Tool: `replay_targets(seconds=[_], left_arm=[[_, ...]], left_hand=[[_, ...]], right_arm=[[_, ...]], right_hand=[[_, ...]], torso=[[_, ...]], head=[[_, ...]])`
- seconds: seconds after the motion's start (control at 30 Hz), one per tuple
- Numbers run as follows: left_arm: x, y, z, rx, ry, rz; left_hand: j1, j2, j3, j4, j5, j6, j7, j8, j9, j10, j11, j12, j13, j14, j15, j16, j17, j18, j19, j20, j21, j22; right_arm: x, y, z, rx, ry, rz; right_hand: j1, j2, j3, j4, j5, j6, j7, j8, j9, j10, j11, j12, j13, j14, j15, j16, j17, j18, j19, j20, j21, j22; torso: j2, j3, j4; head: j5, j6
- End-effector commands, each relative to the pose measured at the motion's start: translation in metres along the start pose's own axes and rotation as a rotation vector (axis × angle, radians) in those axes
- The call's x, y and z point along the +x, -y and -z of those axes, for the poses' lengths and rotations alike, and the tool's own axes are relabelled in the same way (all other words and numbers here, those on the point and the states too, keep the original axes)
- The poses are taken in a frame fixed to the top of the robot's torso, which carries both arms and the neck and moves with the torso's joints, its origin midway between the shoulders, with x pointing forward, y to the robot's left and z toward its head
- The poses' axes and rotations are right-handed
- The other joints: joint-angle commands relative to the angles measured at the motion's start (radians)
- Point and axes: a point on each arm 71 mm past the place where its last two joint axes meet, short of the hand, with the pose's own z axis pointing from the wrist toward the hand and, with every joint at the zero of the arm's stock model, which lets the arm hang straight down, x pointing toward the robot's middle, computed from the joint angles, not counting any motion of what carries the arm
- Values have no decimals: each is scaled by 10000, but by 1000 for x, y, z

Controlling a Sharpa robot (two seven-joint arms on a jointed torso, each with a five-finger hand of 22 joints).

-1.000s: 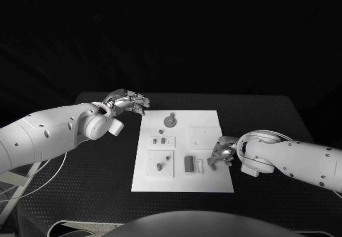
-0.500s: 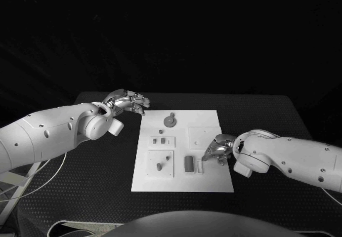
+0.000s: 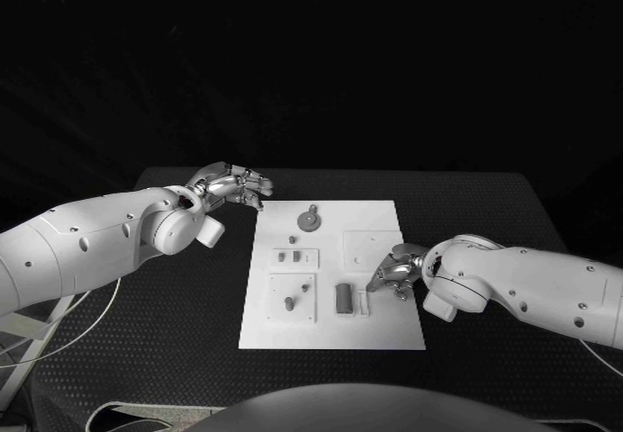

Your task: Assemble the parts on the task board

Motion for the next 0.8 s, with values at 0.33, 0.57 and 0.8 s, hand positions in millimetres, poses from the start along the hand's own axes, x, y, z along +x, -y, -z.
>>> replay_targets(seconds=[0.33, 0.57, 0.8], left_arm=[[2, 1, -1, 92, -167, 2], [1, 1, -1, 99, -136, -6], [1, 1, -1, 100, -144, -7]], left_hand=[[-58, -22, -27, -31, -14, -65, -11, -58, -13, -87, 9, -12, -10, -22, 52, -54, 17, 173, -48, 42, -33, -16], [-57, -24, -26, -30, -15, -64, -11, -58, -13, -87, 10, -12, -11, -22, 53, -55, 20, 172, -49, 43, -32, -17], [-63, -30, -30, -28, -17, -65, -10, -58, -13, -87, 11, -12, -11, -23, 54, -57, 22, 170, -50, 46, -32, -17]], right_arm=[[-1, -2, 3, -450, 287, 457], [-21, -5, 14, -987, 936, 1016], [-69, -7, 30, -1392, 2073, 1476]], right_hand=[[-94, -32, -60, 13, -8, 33, 25, -67, -23, 65, 13, -11, -10, -10, -3, 25, -15, 83, 43, 42, 30, 183], [-142, -241, -121, 21, -9, 45, 31, -101, -69, 70, 17, -30, -21, -6, -9, 21, -32, 83, 65, 36, 26, 178], [-647, -900, -297, 169, -7, -242, 147, -310, -196, 50, 122, -70, -41, 13, 65, 1, -64, 83, 155, 56, -12, 137]], torso=[[-3, 6, -2], [-11, 6, -20], [-7, 0, -30]], head=[[-10, 38], [-68, 126], [-225, 254]])
